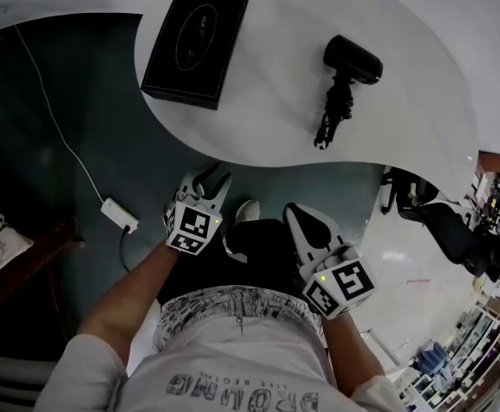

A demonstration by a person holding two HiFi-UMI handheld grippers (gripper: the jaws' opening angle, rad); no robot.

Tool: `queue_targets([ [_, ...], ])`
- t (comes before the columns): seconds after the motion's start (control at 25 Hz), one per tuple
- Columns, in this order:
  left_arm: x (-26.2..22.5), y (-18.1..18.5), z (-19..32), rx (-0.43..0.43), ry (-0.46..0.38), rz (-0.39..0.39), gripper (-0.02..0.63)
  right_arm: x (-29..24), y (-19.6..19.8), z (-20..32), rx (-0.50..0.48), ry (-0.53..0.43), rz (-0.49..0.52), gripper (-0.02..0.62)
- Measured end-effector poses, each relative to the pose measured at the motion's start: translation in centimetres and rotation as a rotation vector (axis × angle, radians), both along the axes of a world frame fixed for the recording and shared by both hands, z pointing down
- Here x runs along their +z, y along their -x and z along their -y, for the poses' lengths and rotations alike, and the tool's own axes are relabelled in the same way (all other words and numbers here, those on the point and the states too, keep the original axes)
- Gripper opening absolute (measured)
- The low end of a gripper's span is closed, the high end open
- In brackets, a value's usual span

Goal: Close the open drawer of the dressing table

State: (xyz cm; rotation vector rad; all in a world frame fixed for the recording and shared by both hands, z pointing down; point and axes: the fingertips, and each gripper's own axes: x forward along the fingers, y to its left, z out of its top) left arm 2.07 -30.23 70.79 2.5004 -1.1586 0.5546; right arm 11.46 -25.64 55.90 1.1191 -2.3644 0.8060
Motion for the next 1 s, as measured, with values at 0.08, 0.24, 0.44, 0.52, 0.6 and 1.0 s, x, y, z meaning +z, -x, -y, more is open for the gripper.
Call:
queue_targets([
  [0.08, -2.3, 0.7, -1.1, 0.011, -0.013, -0.003, 0.132, -1.2, 0.3, -0.2, 0.003, -0.009, 0.009, 0.009],
  [0.24, -7.7, 1.9, -2.3, 0.028, -0.075, -0.012, 0.132, -3.5, 1.0, -0.6, -0.002, -0.032, 0.028, 0.009],
  [0.44, -15.9, 2.8, -1.9, 0.012, -0.178, -0.043, 0.130, -6.8, 1.6, -0.7, -0.009, -0.069, 0.046, 0.009],
  [0.52, -18.7, 2.9, -1.5, 0.011, -0.216, -0.051, 0.130, -8.1, 1.8, -0.3, -0.011, -0.093, 0.054, 0.009],
  [0.6, -21.4, 3.0, -1.0, 0.014, -0.256, -0.056, 0.127, -9.5, 1.8, 0.3, -0.008, -0.120, 0.064, 0.009],
  [1.0, -32.5, 2.6, 0.1, 0.043, -0.422, -0.052, 0.109, -15.2, 1.5, 2.6, 0.012, -0.226, 0.098, 0.009],
])
